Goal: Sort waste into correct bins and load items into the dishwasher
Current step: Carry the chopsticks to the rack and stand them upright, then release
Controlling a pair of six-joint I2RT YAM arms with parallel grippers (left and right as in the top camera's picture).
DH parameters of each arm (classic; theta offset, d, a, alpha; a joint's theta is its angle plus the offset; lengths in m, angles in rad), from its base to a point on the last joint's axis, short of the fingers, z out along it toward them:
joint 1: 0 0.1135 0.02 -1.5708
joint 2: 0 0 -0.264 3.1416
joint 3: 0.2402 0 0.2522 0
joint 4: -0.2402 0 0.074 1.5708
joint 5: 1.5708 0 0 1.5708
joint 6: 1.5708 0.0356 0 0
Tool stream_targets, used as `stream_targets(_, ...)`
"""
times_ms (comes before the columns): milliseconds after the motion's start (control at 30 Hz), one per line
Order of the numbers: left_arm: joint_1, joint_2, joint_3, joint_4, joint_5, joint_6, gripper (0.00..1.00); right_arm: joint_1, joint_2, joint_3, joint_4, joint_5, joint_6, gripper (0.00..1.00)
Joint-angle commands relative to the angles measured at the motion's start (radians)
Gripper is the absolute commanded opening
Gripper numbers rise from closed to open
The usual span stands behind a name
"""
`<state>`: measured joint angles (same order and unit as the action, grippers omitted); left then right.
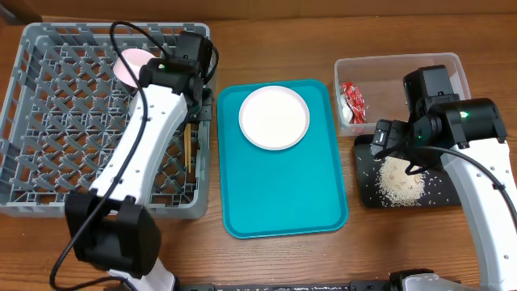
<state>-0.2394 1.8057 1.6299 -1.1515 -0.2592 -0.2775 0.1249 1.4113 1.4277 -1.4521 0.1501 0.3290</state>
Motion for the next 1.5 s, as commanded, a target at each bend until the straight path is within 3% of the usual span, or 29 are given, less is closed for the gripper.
stream_targets(0,0.006,0.054,0.022,0.004,-0.014,0.019,0.04,-0.003,-0.007,0.018,0.001,0.014,0.003,1.0)
stream_targets(600,0.043,0.104,0.021,0.011,-0.019,0.019,0.04,-0.003,-0.007,0.018,-0.002,0.014,0.004,1.0)
stream_targets(1300,0.043,0.104,0.016,0.019,0.119,0.106,0.04,-0.003,-0.007,0.018,-0.002,0.014,0.003,1.0)
stream_targets(1467,0.043,0.104,0.014,0.019,0.119,0.106,0.11,-0.003,-0.007,0.018,-0.002,0.014,0.003,1.0)
